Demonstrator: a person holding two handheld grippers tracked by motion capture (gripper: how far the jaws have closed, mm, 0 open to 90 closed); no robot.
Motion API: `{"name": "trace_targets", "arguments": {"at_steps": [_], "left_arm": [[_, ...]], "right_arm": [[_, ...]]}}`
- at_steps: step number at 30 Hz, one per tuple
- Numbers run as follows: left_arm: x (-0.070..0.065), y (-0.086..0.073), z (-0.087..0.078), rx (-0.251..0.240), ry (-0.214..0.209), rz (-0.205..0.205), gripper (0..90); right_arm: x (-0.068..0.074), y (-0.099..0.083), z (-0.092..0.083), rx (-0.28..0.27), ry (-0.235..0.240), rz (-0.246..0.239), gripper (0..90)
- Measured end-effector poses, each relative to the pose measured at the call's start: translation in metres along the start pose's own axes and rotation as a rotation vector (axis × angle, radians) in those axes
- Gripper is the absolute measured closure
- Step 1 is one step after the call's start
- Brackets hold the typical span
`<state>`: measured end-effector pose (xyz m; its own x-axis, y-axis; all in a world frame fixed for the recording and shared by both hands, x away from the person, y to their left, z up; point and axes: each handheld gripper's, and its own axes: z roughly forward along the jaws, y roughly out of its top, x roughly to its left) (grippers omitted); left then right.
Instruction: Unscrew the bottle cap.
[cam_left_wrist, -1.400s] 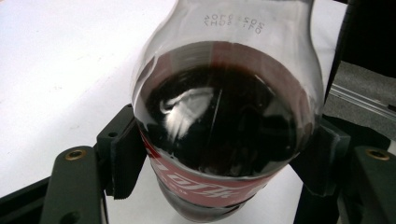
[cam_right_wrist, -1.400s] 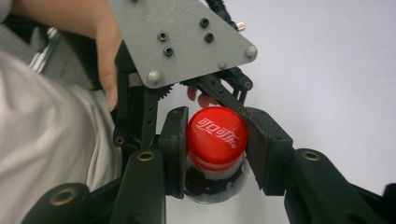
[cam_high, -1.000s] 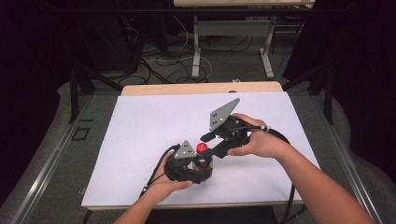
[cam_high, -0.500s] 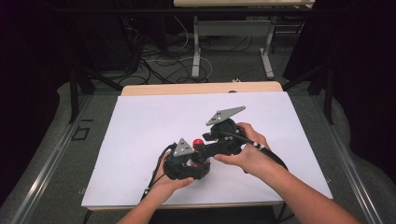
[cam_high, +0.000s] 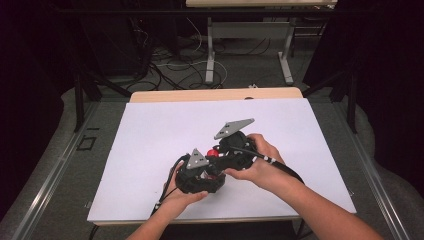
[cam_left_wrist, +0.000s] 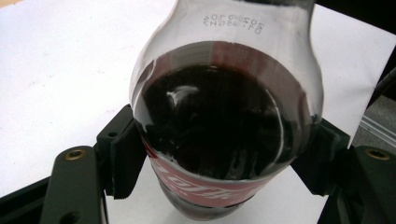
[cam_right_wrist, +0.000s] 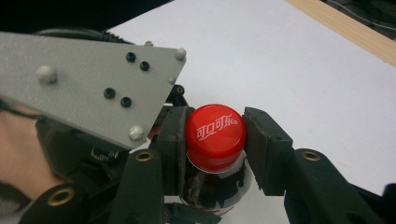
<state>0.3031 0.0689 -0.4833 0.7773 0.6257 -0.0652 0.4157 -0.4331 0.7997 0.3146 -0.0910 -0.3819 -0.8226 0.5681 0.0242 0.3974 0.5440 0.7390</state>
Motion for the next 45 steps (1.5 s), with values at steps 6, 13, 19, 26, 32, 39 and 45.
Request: {"name": "trace_targets", "arguments": {"at_steps": [6,13,19,26,32,39,45], "left_arm": [[-0.002,0.000,0.001,0.015,-0.040,0.035,29.0],[-0.009,0.002,0.001,0.008,-0.101,0.089,29.0],[-0.014,0.003,0.001,0.028,-0.147,0.130,29.0],[-0.016,0.003,0.001,0.030,-0.176,0.151,29.0],[-0.013,0.003,0.000,0.023,-0.165,0.122,29.0],[-0.006,0.003,0.000,0.003,-0.110,0.062,29.0],[0.001,0.001,-0.001,0.011,-0.058,0.001,29.0]], "right_arm": [[-0.019,0.002,-0.002,0.038,0.167,-0.169,60.8],[-0.038,0.004,-0.006,0.062,0.376,-0.379,60.9],[-0.051,0.010,-0.007,0.105,0.514,-0.528,60.9],[-0.052,0.013,-0.007,0.128,0.607,-0.659,60.9],[-0.052,0.014,-0.009,0.130,0.530,-0.547,53.9],[-0.040,0.009,-0.013,0.121,0.325,-0.300,43.2],[-0.031,0.006,-0.017,0.066,0.153,-0.066,45.7]]}}
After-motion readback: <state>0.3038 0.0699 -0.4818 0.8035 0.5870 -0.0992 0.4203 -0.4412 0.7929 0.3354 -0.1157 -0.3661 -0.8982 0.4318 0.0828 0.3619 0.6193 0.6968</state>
